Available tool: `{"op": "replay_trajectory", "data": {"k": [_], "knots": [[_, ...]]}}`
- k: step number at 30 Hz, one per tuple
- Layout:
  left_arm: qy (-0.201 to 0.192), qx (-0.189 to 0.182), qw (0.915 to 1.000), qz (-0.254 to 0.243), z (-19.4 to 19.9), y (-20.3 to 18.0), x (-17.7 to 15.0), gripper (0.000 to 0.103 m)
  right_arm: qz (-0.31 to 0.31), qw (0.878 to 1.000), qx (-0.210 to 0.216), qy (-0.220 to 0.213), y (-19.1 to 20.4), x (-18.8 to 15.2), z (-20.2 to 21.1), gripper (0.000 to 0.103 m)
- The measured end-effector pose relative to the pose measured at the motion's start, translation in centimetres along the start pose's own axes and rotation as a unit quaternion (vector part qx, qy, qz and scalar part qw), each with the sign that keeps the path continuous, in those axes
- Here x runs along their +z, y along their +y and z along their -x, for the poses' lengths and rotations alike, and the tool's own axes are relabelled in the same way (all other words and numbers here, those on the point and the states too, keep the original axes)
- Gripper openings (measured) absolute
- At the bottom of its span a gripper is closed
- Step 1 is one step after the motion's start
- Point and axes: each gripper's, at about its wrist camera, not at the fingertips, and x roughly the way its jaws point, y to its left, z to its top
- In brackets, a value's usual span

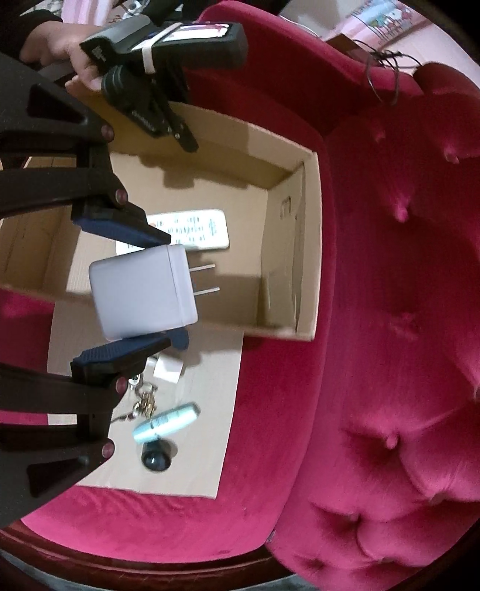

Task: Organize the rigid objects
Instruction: 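Carry the charger plug into the box and release it beside the remote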

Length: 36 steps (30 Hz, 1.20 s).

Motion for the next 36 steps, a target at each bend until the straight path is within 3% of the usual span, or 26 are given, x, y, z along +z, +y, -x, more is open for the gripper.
{"op": "replay_trajectory", "data": {"k": [14,29,36], "knots": [[0.0,0.0,1.0,0.0,0.0,0.1,0.0,0.015,0.02,0.999,0.027,0.032,5.3,0.8,-5.4,0.051],[0.0,-0.002,1.0,0.001,0.0,0.2,0.0,0.015,-0.04,0.995,0.051,0.08,5.8,0.5,-11.7,0.051],[0.0,-0.002,1.0,0.001,0.0,0.3,0.0,0.015,-0.045,0.994,0.054,0.089,6.0,0.4,-12.6,0.052]]}}
